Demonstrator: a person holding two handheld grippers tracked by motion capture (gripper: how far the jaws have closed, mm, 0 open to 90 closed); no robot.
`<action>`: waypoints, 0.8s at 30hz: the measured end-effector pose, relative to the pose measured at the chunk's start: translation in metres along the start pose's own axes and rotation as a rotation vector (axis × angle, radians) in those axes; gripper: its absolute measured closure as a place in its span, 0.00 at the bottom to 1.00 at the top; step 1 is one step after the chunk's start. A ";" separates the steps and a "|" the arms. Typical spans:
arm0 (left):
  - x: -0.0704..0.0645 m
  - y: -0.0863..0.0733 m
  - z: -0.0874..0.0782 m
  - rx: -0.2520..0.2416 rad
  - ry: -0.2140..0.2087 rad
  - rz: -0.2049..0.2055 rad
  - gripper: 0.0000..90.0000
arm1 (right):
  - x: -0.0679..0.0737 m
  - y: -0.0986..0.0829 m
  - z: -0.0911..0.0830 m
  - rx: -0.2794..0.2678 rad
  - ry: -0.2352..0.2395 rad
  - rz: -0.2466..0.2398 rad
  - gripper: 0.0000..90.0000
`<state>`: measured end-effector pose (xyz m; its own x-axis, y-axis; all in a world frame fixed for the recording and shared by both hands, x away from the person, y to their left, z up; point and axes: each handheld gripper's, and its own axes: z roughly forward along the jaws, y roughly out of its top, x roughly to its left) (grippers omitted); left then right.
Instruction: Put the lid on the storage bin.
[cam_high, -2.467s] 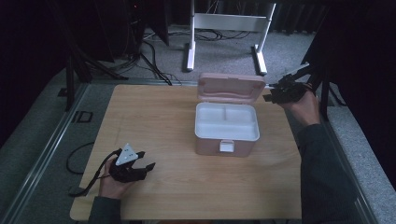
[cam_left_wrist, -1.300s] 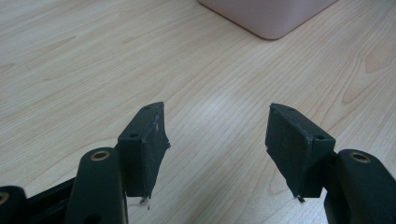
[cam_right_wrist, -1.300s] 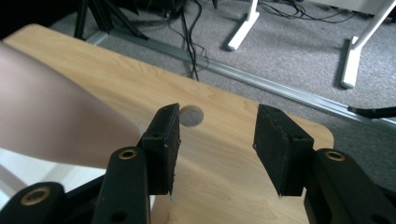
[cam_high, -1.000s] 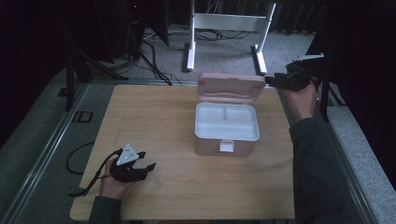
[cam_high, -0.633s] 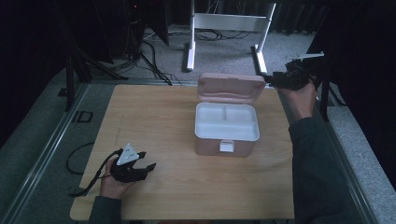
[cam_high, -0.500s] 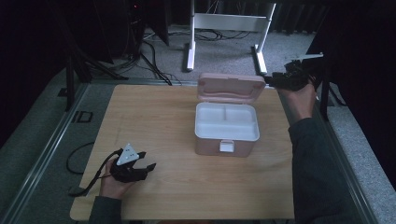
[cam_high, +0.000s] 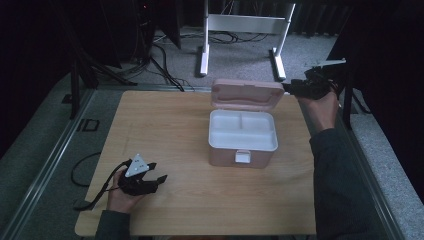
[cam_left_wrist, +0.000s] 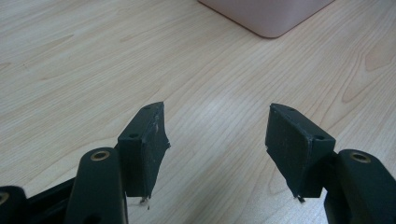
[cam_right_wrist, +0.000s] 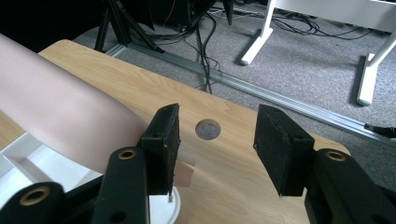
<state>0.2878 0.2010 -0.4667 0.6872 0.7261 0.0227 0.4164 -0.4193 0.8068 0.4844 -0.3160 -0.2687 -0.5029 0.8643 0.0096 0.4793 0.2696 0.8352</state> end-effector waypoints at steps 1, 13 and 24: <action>0.000 0.000 0.000 0.000 0.000 0.000 0.43 | 0.000 0.000 0.000 -0.001 0.000 0.000 0.56; 0.000 0.000 0.000 0.000 0.000 0.000 0.42 | 0.003 -0.004 -0.004 0.000 0.007 -0.010 0.56; 0.000 0.000 0.000 -0.001 0.000 0.000 0.42 | 0.006 -0.008 -0.007 -0.003 0.009 -0.026 0.57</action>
<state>0.2878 0.2009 -0.4667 0.6869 0.7264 0.0228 0.4159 -0.4187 0.8073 0.4726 -0.3156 -0.2712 -0.5214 0.8533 -0.0071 0.4643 0.2907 0.8366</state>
